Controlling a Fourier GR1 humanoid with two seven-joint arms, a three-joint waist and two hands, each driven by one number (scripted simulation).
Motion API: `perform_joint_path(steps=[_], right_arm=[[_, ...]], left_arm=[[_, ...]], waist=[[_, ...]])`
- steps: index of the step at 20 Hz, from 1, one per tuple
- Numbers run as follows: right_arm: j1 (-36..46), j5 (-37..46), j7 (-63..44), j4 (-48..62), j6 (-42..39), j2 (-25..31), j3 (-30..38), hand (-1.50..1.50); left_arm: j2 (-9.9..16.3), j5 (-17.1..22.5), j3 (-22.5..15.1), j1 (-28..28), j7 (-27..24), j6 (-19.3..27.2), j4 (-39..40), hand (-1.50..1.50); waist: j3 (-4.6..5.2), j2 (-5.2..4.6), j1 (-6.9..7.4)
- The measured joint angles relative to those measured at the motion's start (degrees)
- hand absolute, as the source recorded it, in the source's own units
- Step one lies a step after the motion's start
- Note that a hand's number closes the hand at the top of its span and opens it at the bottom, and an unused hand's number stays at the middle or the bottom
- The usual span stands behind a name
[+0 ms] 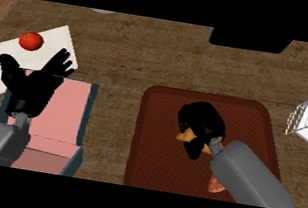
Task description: Pick the croissant from the tray and place it in the tiered shelf
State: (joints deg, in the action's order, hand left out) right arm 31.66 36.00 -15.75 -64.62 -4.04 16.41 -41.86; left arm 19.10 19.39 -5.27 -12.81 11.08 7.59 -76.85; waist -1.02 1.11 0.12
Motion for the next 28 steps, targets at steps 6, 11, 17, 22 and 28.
perform_joint_path(steps=[6,11,17,22,28], right_arm=[[-7.8,-7.5,-8.9,-1.2,6.9,3.9,13.8,1.50],[-12.5,-9.6,-14.4,-11.5,12.3,7.2,20.2,1.50],[-13.8,-7.0,-23.1,-27.8,15.9,12.2,25.2,1.50],[-14.0,-5.5,-32.8,-41.2,13.9,18.2,30.6,1.50],[-12.2,-7.9,-43.0,-53.4,7.8,25.5,39.6,1.50]], left_arm=[[1.1,0.6,1.5,3.0,0.5,1.3,-0.6,0.00],[1.6,0.9,1.9,4.6,0.5,1.6,-1.5,0.00],[1.9,1.3,2.4,5.8,0.2,1.6,-2.2,0.00],[2.2,1.6,2.5,6.5,0.2,1.7,-2.9,0.00],[2.1,1.4,1.9,5.9,0.5,2.1,-3.8,0.00]], waist=[[-0.44,0.34,-3.61],[-0.37,0.96,-4.77],[-0.17,1.47,-5.67],[-0.04,1.56,-6.06],[0.11,1.05,-4.93]])
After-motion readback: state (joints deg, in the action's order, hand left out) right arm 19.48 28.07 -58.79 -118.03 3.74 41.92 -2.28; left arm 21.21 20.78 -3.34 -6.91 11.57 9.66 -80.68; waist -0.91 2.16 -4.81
